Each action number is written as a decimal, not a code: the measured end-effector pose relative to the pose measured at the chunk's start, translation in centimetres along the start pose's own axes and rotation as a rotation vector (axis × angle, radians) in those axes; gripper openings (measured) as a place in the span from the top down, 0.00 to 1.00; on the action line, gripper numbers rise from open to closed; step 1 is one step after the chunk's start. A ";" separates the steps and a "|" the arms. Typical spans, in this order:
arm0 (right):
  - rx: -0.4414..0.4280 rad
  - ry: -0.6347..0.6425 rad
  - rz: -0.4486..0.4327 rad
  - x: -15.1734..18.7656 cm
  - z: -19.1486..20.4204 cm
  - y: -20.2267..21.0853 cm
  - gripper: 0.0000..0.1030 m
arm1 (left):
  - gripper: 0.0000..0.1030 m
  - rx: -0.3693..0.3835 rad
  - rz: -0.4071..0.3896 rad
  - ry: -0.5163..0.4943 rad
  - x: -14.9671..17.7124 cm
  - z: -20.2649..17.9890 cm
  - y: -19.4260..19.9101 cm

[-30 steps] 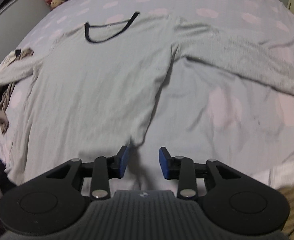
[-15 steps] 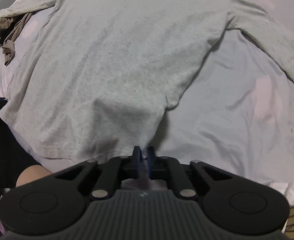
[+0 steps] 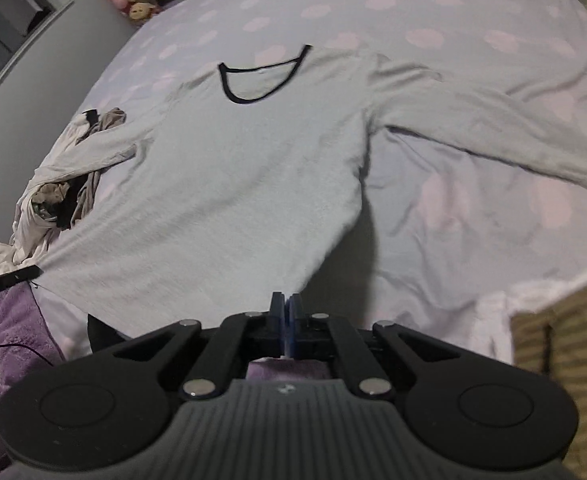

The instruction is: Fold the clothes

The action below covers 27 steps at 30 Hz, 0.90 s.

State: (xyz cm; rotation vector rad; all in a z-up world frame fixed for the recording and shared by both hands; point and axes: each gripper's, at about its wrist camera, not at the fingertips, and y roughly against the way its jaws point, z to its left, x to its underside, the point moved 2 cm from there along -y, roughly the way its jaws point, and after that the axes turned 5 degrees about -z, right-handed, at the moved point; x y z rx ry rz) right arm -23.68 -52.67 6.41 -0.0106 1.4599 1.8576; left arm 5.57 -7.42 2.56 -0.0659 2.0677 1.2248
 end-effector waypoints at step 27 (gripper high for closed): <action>0.147 0.066 0.077 -1.4 -3.8 -0.9 0.70 | 0.63 -0.175 0.161 -0.084 1.7 2.1 -6.9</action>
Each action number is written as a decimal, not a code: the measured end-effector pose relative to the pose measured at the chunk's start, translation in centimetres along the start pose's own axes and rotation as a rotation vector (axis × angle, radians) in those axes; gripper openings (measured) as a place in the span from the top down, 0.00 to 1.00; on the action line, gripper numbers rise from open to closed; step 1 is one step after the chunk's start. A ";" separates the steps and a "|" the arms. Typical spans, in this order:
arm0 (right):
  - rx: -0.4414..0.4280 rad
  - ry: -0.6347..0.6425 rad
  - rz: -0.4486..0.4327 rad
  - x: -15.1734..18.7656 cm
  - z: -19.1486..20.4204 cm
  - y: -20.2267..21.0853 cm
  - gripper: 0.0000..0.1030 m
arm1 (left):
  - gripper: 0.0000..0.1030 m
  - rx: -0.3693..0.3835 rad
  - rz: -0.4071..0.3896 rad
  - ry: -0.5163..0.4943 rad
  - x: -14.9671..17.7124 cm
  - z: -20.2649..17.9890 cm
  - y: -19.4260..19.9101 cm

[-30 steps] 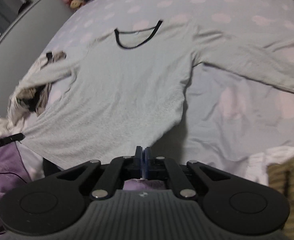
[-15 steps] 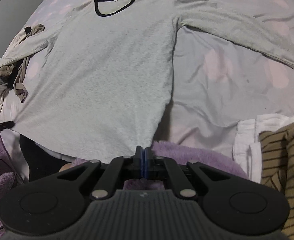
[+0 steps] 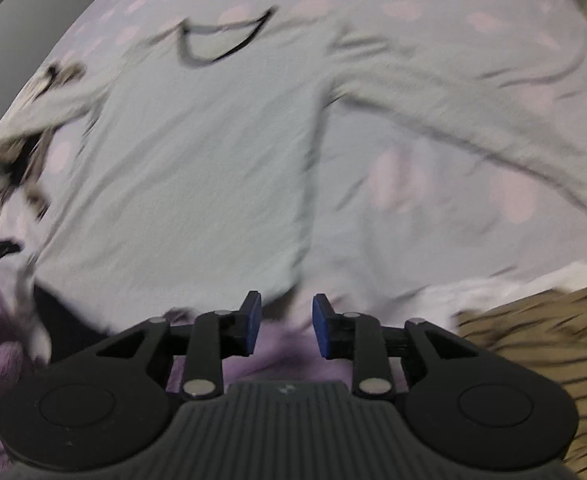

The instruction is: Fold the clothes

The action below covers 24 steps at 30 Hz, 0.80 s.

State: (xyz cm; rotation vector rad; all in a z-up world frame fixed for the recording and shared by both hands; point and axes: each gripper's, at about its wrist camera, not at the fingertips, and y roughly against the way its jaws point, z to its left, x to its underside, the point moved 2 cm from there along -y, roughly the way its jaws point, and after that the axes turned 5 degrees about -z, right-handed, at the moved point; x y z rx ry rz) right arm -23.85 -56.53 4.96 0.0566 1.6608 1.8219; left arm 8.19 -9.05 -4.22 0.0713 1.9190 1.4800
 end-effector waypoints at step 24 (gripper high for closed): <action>0.371 -0.845 -0.195 -4.4 -33.0 -4.8 0.67 | 0.63 -0.096 0.071 0.060 -3.4 -3.8 -3.8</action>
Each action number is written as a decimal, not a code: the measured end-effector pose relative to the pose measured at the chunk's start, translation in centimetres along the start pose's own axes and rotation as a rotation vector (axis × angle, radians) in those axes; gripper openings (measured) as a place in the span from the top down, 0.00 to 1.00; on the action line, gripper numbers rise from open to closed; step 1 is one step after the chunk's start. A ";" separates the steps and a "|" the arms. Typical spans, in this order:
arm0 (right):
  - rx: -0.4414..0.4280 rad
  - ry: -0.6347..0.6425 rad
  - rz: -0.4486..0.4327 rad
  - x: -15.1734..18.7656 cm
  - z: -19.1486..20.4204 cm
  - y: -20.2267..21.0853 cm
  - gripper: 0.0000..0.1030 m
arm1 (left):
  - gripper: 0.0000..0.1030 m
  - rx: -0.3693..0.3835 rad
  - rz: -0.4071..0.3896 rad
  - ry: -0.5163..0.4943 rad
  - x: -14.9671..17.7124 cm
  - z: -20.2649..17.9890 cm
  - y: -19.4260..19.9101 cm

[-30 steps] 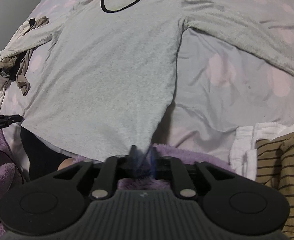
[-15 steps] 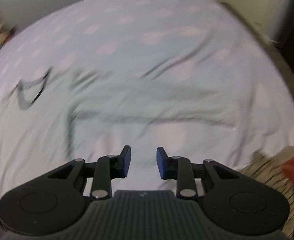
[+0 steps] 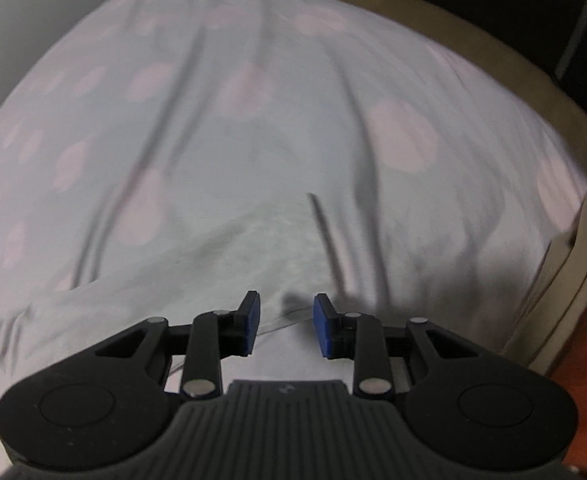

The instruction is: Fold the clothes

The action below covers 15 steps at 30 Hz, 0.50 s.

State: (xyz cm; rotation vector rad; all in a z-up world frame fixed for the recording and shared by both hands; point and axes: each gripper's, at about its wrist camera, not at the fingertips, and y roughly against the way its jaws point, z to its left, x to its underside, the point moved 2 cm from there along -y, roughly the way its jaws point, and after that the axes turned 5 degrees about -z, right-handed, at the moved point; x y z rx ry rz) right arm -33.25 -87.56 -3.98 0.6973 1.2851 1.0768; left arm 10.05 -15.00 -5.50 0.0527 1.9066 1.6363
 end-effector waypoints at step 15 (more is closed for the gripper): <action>-0.021 -0.079 -0.075 0.6 -1.9 -0.5 0.88 | 0.63 0.038 0.034 -0.078 -0.5 -3.9 -2.0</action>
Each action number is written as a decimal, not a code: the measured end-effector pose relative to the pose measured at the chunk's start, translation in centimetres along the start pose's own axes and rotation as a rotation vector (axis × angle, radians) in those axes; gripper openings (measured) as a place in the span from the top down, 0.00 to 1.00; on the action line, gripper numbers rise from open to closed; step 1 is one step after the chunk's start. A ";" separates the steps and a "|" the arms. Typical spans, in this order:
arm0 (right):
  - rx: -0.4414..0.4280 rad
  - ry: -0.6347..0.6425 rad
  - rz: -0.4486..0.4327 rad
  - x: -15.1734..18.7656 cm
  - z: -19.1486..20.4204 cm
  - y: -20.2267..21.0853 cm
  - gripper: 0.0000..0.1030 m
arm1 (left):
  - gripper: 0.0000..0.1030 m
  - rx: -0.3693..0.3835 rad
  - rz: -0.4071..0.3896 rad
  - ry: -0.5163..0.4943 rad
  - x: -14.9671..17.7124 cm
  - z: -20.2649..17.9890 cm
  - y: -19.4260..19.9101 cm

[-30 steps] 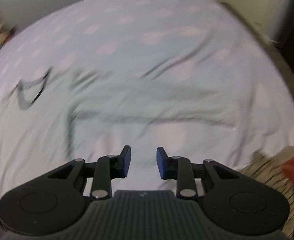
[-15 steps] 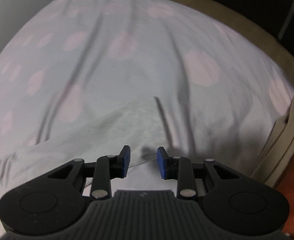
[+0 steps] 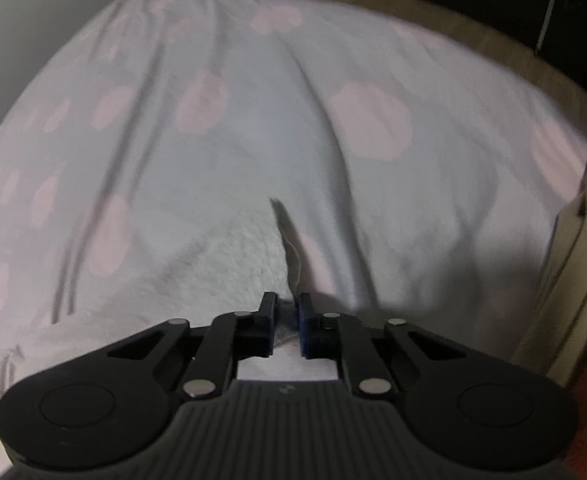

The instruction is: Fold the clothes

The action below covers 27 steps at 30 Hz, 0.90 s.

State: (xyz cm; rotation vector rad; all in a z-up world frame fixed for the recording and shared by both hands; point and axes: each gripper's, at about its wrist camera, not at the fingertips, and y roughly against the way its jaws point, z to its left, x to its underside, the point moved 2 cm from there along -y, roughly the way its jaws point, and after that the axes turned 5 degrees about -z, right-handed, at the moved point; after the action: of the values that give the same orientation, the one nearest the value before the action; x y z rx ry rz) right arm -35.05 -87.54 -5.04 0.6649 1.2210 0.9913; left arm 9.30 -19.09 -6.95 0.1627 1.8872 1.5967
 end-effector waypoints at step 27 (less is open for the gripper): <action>-0.605 0.622 -0.361 12.7 41.0 25.8 0.89 | 0.63 0.069 -0.169 0.059 -0.8 5.6 2.4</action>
State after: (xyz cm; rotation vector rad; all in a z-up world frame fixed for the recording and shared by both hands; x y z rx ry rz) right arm -1.65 -61.22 21.44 -0.3605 1.4006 1.2150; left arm 12.23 -14.16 -4.73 -0.0151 1.9472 1.4388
